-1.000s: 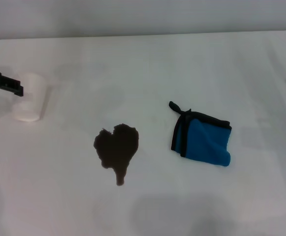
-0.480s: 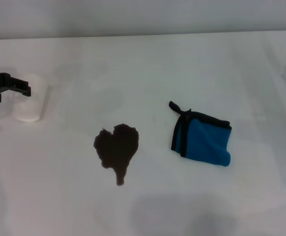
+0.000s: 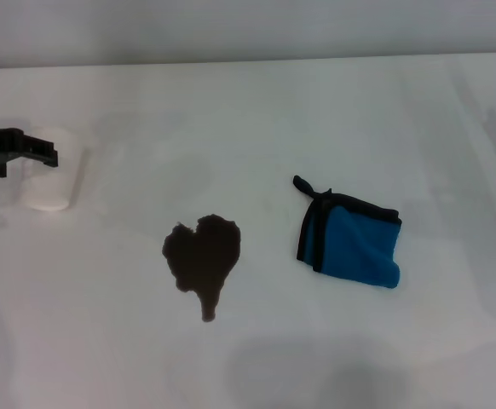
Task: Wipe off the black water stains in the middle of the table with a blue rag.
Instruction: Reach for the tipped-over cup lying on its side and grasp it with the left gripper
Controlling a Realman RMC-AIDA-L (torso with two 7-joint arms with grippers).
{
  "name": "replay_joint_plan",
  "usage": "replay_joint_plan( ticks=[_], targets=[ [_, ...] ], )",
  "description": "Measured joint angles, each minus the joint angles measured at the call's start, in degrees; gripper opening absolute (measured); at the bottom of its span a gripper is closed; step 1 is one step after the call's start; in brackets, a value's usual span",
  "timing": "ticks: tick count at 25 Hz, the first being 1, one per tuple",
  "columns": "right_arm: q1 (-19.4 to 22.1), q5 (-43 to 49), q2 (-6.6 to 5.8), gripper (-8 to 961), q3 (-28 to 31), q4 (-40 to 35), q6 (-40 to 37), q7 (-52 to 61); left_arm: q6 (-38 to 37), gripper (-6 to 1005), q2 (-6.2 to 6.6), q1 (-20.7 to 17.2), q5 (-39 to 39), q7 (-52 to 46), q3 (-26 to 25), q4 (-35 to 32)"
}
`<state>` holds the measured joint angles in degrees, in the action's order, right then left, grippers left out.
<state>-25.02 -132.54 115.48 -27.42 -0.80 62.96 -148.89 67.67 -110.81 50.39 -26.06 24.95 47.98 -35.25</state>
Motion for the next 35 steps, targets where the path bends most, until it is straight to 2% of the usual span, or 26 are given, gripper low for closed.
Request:
replay_joint_plan(
  ticks=[6,26,35],
  targets=[
    [-0.3,0.0,0.01,858,0.0,0.0,-0.6,0.0,-1.7,890,-0.08,0.4,-0.1,0.6,0.0,2.9],
    [-1.3,0.0,0.18,857,0.0,0.0,-1.3,0.0,-8.9,890,-0.90,0.3,-1.0,3.0,-0.4,6.3],
    [-1.7,0.0,0.28,857,0.0,0.0,-1.4,0.0,-9.8,854,-0.98,0.1,-1.7,4.4,-0.2,7.0]
  ],
)
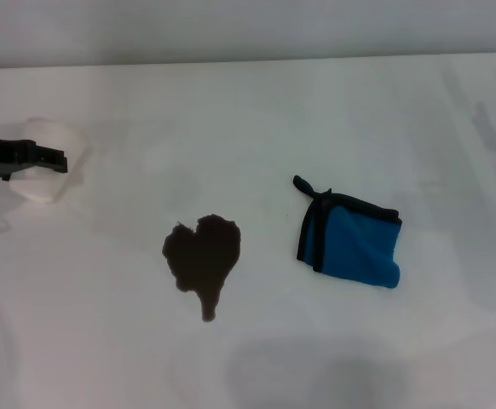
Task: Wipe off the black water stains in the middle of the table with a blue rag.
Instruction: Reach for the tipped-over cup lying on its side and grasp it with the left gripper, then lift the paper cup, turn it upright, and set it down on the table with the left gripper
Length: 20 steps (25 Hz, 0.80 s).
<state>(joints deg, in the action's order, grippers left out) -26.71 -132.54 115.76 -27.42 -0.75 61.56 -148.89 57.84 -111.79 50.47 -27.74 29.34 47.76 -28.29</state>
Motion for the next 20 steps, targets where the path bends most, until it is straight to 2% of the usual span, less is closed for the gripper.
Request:
replay_joint_plan(
  ticks=[12,16,18,20],
  targets=[
    [0.0,0.0,-0.03,857,0.0,0.0,0.0,0.0,-0.5,794,-0.40,0.0,-0.9,0.8,-0.2,-0.6],
    [0.0,0.0,-0.09,857,0.0,0.0,0.0,0.0,-0.3,744,-1.33,-1.1,-1.1,1.1,-0.1,-3.6],
    [0.0,0.0,-0.10,857,0.0,0.0,0.0,0.0,0.6,730,-4.03,-5.0,-2.9,3.2,0.1,-12.7],
    [0.0,0.0,-0.12,857,0.0,0.0,0.0,0.0,0.9,715,-5.29,-7.1,-4.8,5.4,0.2,-17.1]
  ],
)
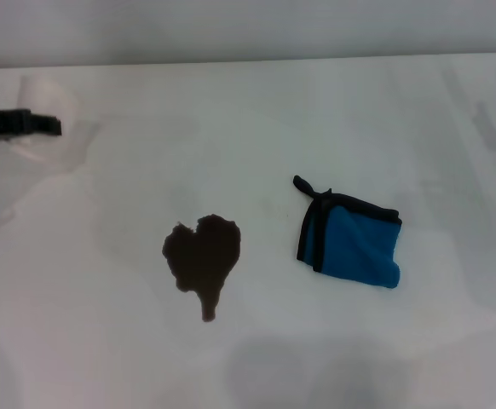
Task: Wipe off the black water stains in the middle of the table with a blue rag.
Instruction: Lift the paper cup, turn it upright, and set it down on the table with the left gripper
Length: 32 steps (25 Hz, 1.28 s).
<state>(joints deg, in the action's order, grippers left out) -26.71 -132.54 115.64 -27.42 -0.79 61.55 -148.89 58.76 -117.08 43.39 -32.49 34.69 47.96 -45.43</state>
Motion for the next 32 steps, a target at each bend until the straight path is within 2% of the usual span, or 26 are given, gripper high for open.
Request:
replay_joint_plan(
  ticks=[2,4,12,20,23,25,26,27,28,30,31,32],
  targets=[
    [0.0,0.0,-0.04,857,0.1,0.0,0.0,0.0,0.2,707,-1.28,-2.4,-3.1,3.4,0.3,-4.3],
    [0.0,0.0,-0.06,857,0.5,0.0,0.0,0.0,0.0,706,-1.70,-4.2,-6.9,6.4,1.4,-6.4],
    [-0.5,0.0,-0.07,857,1.5,0.0,0.0,0.0,-5.5,701,-1.85,-8.3,-17.8,16.4,7.5,-6.6],
    [-0.7,0.0,-0.14,857,1.5,-0.1,-1.3,0.0,-17.0,695,-1.97,-14.7,-31.4,30.0,20.3,-6.8],
    [-0.8,0.0,-0.16,857,1.5,-0.2,-1.7,0.0,-22.2,694,-2.08,-17.9,-43.3,39.9,24.5,-6.4],
    [-0.8,0.0,-0.16,857,1.5,-0.2,-2.0,0.0,-22.8,694,-2.08,-18.5,-45.9,42.1,25.3,-6.3],
    [-0.7,0.0,-0.16,857,1.5,-0.2,-2.1,0.0,-23.6,694,-2.09,-19.3,-49.8,45.7,26.3,-6.2],
    [-0.7,0.0,-0.16,857,1.5,-0.2,-2.1,0.0,-24.5,693,-2.12,-21.0,-59.2,54.2,28.3,-5.7],
    [-0.6,0.0,-0.16,857,1.5,-0.3,-2.2,0.0,-24.5,693,-2.14,-21.5,-62.7,57.3,28.9,-5.3],
    [-0.6,0.0,-0.16,856,1.5,-0.3,-2.2,0.0,-23.7,693,-2.18,-22.7,-75.0,68.5,30.8,-2.5],
    [-0.5,0.0,-0.16,856,1.5,-0.3,-2.2,0.0,-23.5,692,-2.19,-22.8,-76.2,69.7,30.9,-2.2],
    [-0.5,0.0,-0.16,856,1.5,-0.3,-2.2,0.0,-22.5,692,-2.19,-23.0,-82.0,74.8,31.8,0.0]
  ],
)
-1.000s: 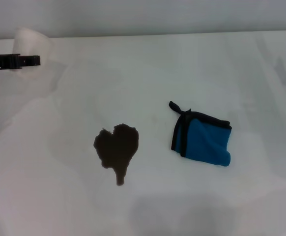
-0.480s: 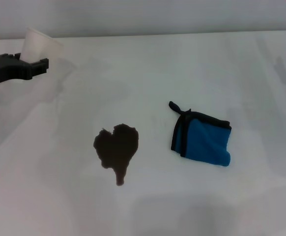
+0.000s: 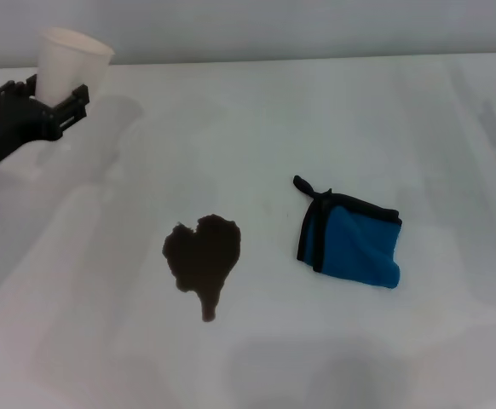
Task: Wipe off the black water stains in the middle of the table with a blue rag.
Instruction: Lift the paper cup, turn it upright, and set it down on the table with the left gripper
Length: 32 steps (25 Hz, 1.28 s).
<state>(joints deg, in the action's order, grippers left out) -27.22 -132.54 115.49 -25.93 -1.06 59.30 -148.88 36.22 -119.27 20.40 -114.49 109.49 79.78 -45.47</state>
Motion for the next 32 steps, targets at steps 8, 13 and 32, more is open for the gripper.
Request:
replay_joint_plan(
  ticks=[8,13,32],
  targets=[
    [0.2,0.0,0.00,856,0.0,0.0,-0.4,0.0,16.3,689,-0.52,1.8,-37.3,38.4,9.5,21.9],
    [0.2,0.0,0.00,856,0.0,0.0,-0.7,0.0,21.3,689,-0.59,1.7,-48.0,44.8,14.9,27.8],
    [0.3,0.4,0.09,856,-0.5,0.5,-0.4,0.0,16.6,690,-1.14,2.3,-48.9,44.6,15.1,34.6]
  ],
)
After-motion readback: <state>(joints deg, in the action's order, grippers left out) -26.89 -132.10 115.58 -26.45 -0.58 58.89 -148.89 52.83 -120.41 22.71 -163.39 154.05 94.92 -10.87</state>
